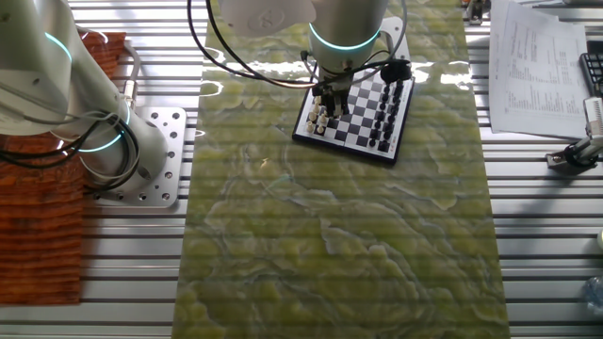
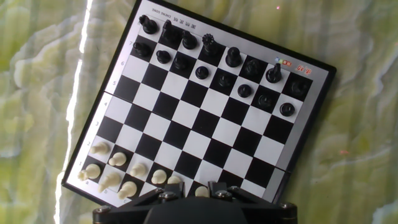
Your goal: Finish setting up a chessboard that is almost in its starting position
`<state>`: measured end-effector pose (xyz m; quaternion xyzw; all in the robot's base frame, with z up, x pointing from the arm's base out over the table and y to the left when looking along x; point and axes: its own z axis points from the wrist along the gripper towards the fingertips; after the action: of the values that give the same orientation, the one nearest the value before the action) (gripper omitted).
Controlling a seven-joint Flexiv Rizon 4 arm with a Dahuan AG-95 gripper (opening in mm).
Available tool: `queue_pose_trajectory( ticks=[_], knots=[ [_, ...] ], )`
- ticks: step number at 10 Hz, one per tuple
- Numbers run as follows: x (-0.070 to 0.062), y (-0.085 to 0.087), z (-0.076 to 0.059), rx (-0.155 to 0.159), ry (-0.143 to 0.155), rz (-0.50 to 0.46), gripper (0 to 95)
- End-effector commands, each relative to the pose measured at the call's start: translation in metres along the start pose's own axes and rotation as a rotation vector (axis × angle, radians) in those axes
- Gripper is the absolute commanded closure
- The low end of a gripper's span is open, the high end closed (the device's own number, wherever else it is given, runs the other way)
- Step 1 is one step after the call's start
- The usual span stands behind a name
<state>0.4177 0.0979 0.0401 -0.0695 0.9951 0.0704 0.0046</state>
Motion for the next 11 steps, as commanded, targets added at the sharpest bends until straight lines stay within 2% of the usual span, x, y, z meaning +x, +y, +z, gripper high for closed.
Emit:
queue_pose_trajectory(
  ticks=[1,5,6,11],
  knots=[
    [-0.0002,0.0011,0.0003,-0.004,-0.002,0.006,76.0],
    [0.0005,0.0057,0.003,-0.01,-0.002,0.023,76.0],
    [0.0005,0.0057,0.003,-0.01,-0.002,0.023,95.0],
    [0.0001,0.0054,0.0026,0.001,0.001,0.012,95.0]
  ],
)
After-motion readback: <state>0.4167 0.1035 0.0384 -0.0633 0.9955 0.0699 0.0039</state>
